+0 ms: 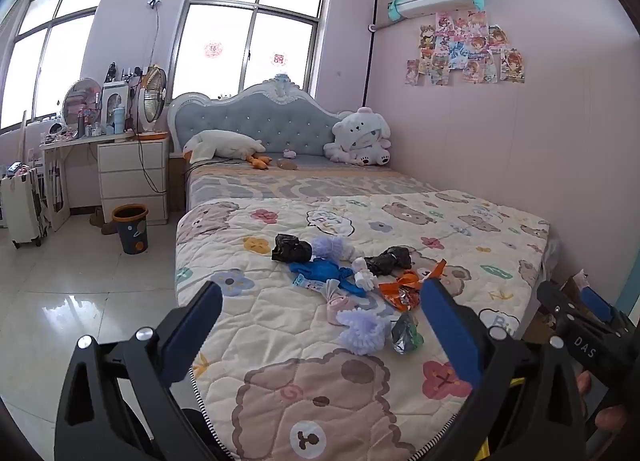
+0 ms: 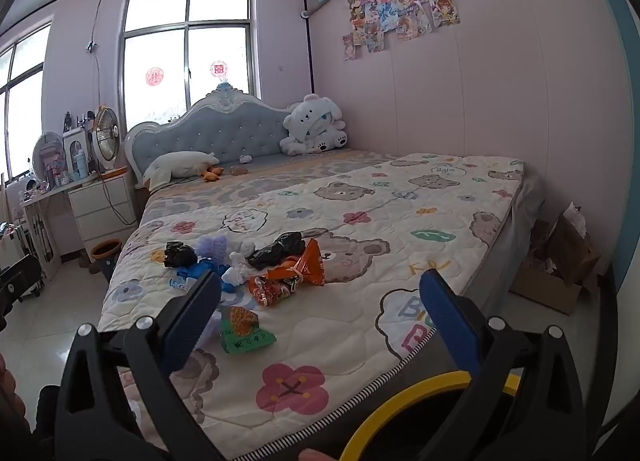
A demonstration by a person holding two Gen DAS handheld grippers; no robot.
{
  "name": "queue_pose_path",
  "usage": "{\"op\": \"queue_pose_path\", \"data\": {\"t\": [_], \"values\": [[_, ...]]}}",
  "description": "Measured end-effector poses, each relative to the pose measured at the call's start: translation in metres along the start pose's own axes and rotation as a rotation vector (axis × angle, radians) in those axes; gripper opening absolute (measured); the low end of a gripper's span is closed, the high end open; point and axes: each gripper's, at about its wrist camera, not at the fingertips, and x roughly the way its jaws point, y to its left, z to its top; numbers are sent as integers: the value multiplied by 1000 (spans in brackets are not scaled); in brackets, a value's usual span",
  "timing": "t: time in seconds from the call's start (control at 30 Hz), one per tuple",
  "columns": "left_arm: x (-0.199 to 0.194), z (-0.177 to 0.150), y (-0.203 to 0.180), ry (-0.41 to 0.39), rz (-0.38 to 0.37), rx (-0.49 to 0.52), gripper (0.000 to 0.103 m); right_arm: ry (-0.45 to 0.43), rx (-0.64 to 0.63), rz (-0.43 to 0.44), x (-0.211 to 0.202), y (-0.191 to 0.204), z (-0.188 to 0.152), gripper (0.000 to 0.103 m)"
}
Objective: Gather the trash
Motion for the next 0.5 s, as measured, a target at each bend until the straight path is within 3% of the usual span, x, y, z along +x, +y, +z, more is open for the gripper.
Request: {"op": "queue_pose_path", "data": {"t": [0.5], "values": [[-1, 1, 4, 0, 3, -3, 96, 2, 1, 1, 1, 1, 0, 96]]}}
